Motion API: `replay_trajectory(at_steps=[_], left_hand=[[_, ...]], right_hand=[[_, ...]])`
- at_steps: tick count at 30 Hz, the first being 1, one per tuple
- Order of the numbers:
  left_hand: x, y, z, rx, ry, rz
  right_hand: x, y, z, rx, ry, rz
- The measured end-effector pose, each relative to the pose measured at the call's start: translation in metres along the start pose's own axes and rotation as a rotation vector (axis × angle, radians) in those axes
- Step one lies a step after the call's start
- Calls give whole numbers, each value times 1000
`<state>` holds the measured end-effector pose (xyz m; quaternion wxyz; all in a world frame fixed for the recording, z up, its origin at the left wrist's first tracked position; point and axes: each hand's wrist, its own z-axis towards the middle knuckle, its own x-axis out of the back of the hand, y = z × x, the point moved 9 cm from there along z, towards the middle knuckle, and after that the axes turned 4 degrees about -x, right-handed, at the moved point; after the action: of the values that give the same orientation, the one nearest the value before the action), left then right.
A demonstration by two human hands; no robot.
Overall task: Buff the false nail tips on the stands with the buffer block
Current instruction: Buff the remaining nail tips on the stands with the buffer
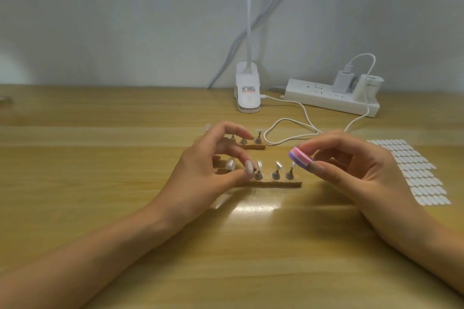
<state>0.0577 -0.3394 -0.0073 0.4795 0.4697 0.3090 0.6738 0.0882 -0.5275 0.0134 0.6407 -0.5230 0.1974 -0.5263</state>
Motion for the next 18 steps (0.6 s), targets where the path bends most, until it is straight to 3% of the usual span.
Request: replay_trajectory(at_steps=[18], left_hand=[[-7,2,1,-8,-101,172]], right_hand=[[1,4,1,-22,-4,12]])
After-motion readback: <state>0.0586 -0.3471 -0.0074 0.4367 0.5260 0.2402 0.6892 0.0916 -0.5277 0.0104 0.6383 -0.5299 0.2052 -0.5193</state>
